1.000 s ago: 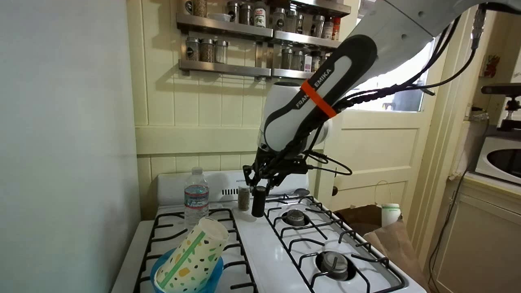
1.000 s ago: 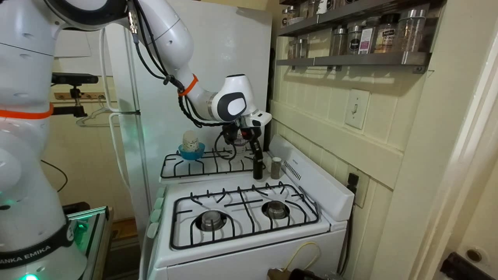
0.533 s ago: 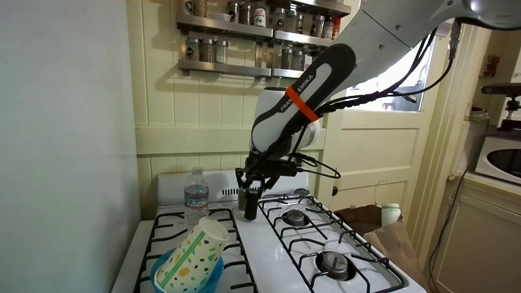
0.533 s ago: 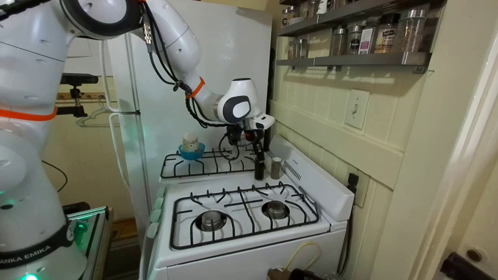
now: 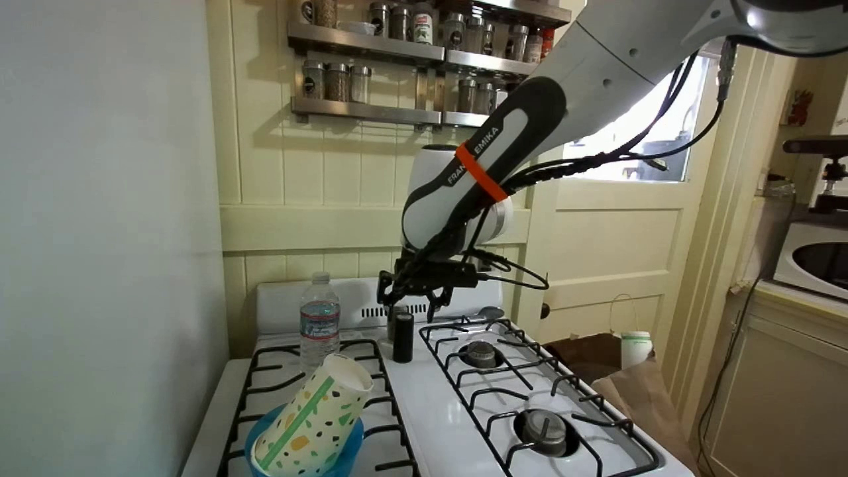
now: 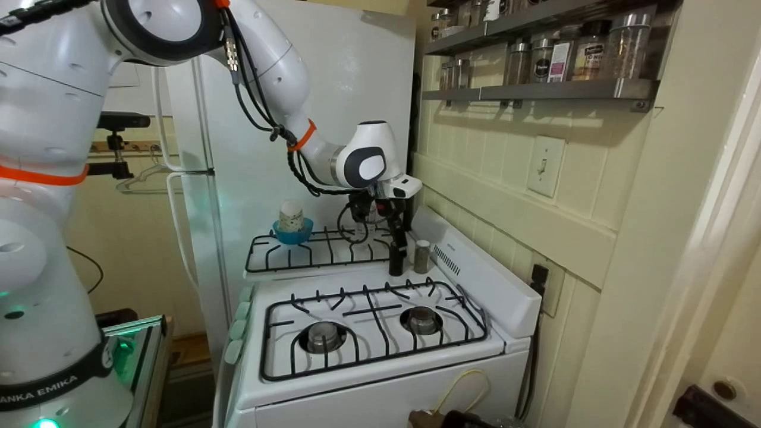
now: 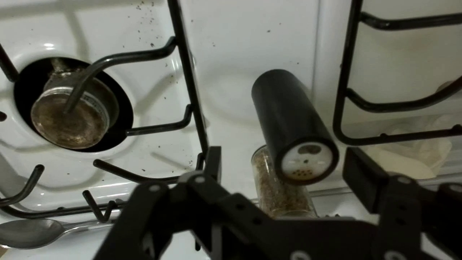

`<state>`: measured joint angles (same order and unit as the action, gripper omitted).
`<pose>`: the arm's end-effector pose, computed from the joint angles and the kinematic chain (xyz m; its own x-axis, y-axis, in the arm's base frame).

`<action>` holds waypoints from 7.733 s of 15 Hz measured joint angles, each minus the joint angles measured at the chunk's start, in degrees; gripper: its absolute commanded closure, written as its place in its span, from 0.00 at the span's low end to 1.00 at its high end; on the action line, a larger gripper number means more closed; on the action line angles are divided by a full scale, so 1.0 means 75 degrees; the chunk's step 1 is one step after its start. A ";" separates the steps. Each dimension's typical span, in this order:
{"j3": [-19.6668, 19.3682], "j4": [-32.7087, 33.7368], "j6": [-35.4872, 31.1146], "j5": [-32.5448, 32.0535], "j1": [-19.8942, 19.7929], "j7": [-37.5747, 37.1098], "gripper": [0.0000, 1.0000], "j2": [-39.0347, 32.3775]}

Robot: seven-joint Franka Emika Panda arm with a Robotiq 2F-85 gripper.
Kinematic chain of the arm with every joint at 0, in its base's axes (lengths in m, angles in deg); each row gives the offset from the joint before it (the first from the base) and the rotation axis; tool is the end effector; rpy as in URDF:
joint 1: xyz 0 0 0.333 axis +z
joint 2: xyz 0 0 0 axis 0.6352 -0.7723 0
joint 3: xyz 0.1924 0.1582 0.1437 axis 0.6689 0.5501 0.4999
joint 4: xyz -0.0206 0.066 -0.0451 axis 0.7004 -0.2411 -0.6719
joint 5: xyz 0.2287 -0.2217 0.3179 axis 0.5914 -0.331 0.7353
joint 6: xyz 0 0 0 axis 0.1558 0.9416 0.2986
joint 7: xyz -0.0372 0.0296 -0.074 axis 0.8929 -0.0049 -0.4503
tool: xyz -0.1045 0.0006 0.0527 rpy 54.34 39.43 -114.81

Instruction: Move the black object slightly forward, then pick it up and put it on the shelf

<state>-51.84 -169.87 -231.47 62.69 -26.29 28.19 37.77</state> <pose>0.6442 0.1429 0.2067 0.9207 -0.2810 0.2710 -0.2745 -0.9596 -0.0625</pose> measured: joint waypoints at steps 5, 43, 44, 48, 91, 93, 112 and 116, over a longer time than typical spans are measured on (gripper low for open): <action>0.0047 -0.0563 0.0001 0.0039 0.0042 0.0008 0.00 0.0512; -0.4202 -0.1658 -0.3214 -0.6802 0.3833 -0.6432 0.00 -0.0362; -0.4309 -0.1576 -0.3214 -0.6876 0.3944 -0.6478 0.00 -0.0492; -0.4746 -0.1216 -0.3245 -0.7102 0.4385 -0.6777 0.00 -0.0994; -1.1212 -0.2196 -0.6108 -0.6300 0.9863 -0.7168 0.81 -0.1877; -1.2410 -0.2213 -0.6240 -0.6122 1.0736 -0.7114 0.81 -0.1882; -1.3788 -0.1753 -0.6200 0.2012 1.2431 -0.0030 0.81 -0.1418; -1.2925 -0.1048 -0.6412 0.3457 1.1529 0.0919 0.81 -0.1611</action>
<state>-148.78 -177.73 -279.56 88.62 60.18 35.09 25.69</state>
